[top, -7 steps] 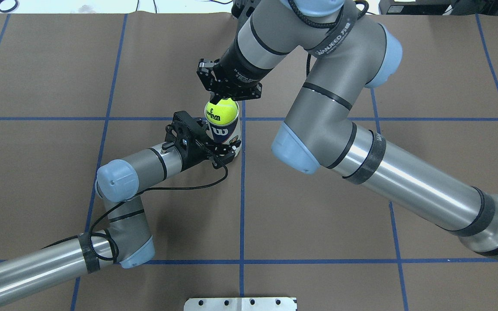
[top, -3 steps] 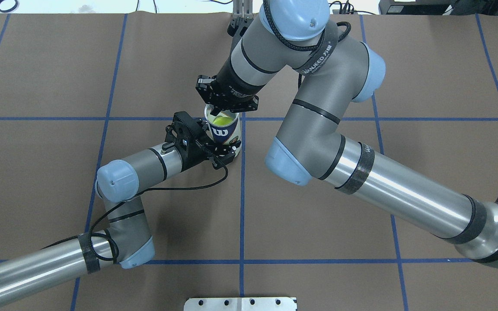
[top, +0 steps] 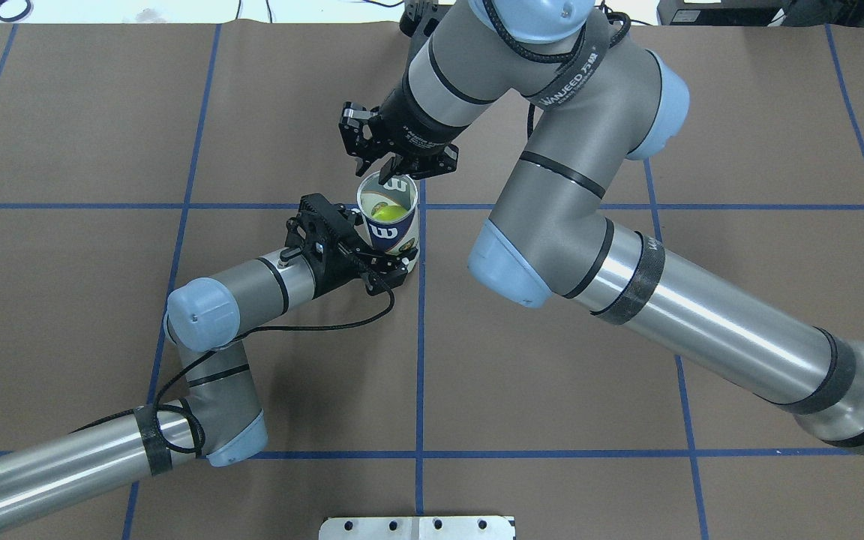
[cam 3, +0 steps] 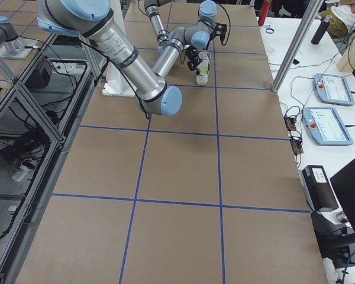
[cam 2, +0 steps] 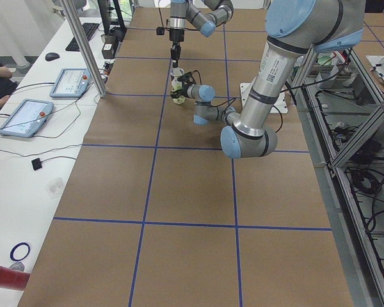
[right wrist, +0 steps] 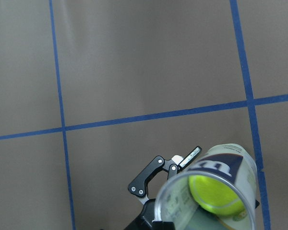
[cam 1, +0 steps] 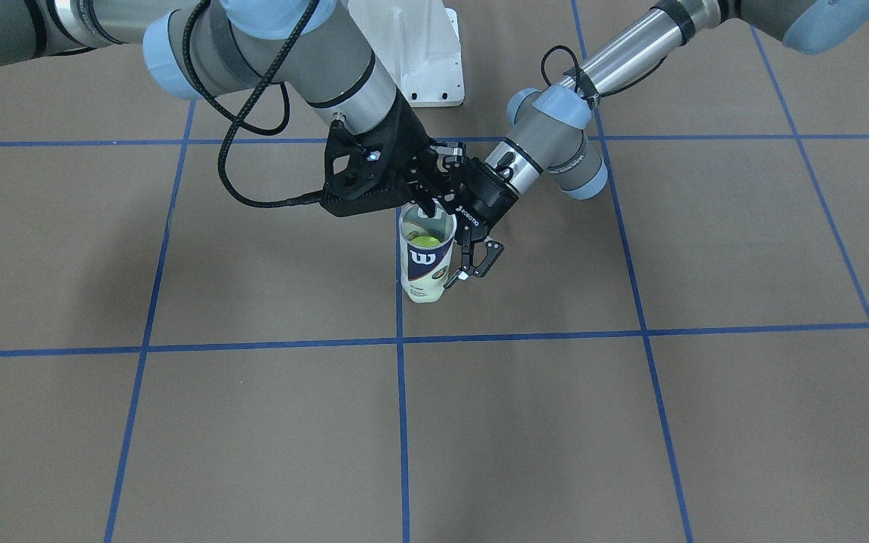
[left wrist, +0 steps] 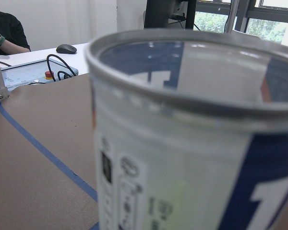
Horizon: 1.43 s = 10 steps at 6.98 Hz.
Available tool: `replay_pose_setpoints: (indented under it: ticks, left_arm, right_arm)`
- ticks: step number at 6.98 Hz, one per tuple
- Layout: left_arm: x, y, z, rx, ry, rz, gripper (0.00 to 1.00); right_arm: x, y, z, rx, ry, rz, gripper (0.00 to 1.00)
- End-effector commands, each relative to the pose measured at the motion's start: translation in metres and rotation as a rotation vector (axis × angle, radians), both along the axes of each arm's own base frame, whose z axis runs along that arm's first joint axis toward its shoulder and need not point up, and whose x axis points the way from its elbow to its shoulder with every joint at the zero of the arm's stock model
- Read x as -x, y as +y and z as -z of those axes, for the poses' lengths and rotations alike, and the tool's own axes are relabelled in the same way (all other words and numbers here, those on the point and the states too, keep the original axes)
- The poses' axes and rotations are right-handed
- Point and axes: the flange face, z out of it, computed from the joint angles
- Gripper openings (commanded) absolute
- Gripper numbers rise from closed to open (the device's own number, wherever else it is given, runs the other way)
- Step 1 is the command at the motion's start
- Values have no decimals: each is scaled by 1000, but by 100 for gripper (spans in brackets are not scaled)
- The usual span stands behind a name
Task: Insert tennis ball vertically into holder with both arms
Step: 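Raise the right gripper away while the left gripper opens and releases the can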
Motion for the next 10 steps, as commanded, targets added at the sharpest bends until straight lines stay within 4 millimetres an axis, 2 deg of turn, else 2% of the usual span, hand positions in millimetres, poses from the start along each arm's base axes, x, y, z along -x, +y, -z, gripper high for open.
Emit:
replay_pose_setpoints:
  ticks: [1,6,7,8,10]
  left_arm:
    - [1,0,-2,3,-2,1,100]
    - [3,5,-3,-2,11,-7,100]
    - [6,7,-9,2,9,-7,100]
    - [13,10,-10,1,15,-8,100]
    - [30,19,-31,12,5,-10,100]
  right_arm:
    - [-14,-4,4,-9,-11,-17,100]
    - [-42,-23,5,-10,-16,-60,100]
    - [-48,-25,2,-4,-18,-52,100]
    - [-62,-31,-3,7,-23,-48,100]
    - [-100,-44,-25,12,-26,-34,100]
